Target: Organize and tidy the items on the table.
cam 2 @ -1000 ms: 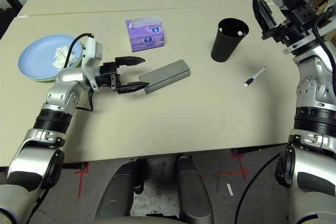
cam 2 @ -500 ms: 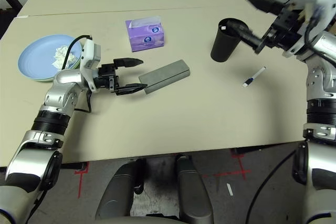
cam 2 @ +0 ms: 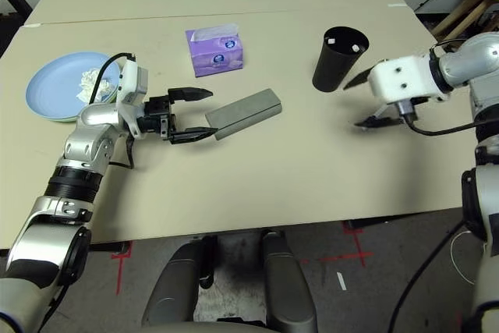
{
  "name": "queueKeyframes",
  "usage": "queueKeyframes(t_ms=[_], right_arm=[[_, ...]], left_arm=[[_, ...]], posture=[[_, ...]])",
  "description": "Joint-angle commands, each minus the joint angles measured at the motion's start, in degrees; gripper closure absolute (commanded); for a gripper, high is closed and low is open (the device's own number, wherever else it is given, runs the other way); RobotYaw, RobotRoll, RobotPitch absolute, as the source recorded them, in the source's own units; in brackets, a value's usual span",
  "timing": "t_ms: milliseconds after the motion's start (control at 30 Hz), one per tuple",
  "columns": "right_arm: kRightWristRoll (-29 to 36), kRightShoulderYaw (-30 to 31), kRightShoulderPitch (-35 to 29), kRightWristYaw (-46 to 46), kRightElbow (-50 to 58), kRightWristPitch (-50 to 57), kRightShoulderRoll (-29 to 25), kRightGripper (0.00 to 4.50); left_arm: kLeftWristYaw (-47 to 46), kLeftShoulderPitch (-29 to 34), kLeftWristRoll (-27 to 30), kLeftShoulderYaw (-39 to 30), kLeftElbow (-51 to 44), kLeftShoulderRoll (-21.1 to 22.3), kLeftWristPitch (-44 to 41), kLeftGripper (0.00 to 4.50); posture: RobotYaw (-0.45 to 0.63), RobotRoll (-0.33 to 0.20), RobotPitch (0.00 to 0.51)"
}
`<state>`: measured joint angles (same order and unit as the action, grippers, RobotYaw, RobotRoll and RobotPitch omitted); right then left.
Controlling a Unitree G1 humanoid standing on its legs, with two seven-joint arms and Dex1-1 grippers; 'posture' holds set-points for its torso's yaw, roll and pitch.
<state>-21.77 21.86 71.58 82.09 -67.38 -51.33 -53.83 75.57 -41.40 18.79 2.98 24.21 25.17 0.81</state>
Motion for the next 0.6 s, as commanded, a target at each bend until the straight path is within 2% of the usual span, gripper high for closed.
queueKeyframes(t_ms=[33,433,600], right_arm=[[-5.57,3.17,1.71,-4.99,-2.84,-2.24,0.77,0.04],[-16.55,9.98,4.18,-13.64,-5.65,-5.4,-0.4,0.04],[-18.06,11.24,4.95,-14.02,-6.59,-6.31,0.27,0.04]], left_arm=[[-0.78,1.6,-0.89,0.69,-1.69,0.14,0.64,0.0],[-1.09,2.69,0.02,0.67,-4.39,0.58,-1.45,0.0],[-1.15,2.43,0.02,0.63,-4.27,0.58,-1.65,0.0]], posture=[[0.08,0.0,0.233],[0.08,0.0,0.24],[0.08,0.0,0.24]])
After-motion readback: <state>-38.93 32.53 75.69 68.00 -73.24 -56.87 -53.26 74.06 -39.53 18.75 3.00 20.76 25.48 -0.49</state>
